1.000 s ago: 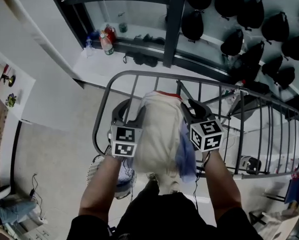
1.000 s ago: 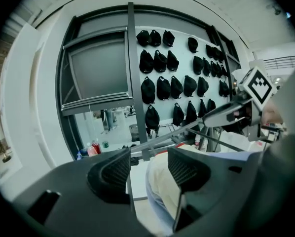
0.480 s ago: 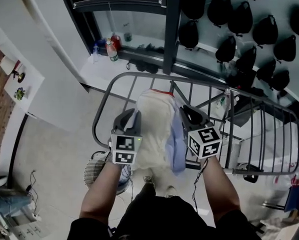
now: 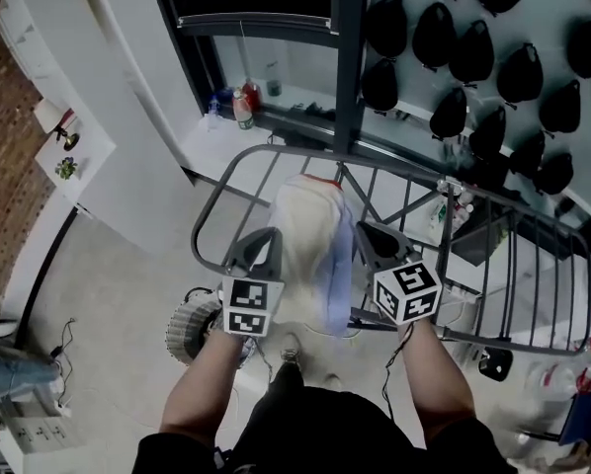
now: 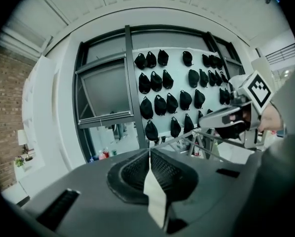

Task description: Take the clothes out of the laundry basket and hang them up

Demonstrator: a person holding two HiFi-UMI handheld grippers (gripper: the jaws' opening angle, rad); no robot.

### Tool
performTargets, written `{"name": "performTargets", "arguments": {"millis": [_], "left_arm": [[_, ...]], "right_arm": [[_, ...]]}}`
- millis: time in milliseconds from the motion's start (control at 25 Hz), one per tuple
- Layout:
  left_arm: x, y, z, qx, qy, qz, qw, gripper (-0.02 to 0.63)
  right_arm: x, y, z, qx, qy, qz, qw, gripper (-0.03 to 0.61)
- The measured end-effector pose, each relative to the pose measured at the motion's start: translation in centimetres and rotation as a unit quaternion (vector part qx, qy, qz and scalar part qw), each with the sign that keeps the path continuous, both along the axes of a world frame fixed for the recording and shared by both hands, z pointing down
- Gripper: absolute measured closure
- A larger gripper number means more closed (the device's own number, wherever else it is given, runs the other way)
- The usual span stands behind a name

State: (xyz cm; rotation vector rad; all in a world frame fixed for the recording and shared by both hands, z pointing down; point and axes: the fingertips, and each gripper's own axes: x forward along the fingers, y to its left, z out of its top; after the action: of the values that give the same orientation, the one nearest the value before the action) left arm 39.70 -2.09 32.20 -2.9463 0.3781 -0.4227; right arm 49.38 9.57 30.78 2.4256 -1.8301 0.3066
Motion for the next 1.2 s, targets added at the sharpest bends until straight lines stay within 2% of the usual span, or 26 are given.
{"name": "performTargets", "arguments": {"millis": [360,760,1000,1200], "left_arm": [[-5.8,4.2,-1.2,-0.003,0.008,-0.047,0.9989,0.603],[-12.4,2.7,-0.6,0.001,0.008,-0.122,0.9925,0.603],[-19.3,-0.9,0.0,-0.003,0.008,-0.182,0.9832,0.603],[-27.5,-4.4,0.3,-0.006,0.012,-0.235,0.9718,0.603]], "right_arm": [[-5.0,2.1,-1.0,0.008,-0.003,-0.068,0.998,0.574],[-10.1,-0.2,0.1,0.006,-0.022,-0.131,0.991,0.574],[-15.3,-5.0,0.9,-0.002,-0.029,-0.182,0.983,0.574],[-21.9,-9.5,1.5,-0.008,-0.031,-0.223,0.974,0.574]]}}
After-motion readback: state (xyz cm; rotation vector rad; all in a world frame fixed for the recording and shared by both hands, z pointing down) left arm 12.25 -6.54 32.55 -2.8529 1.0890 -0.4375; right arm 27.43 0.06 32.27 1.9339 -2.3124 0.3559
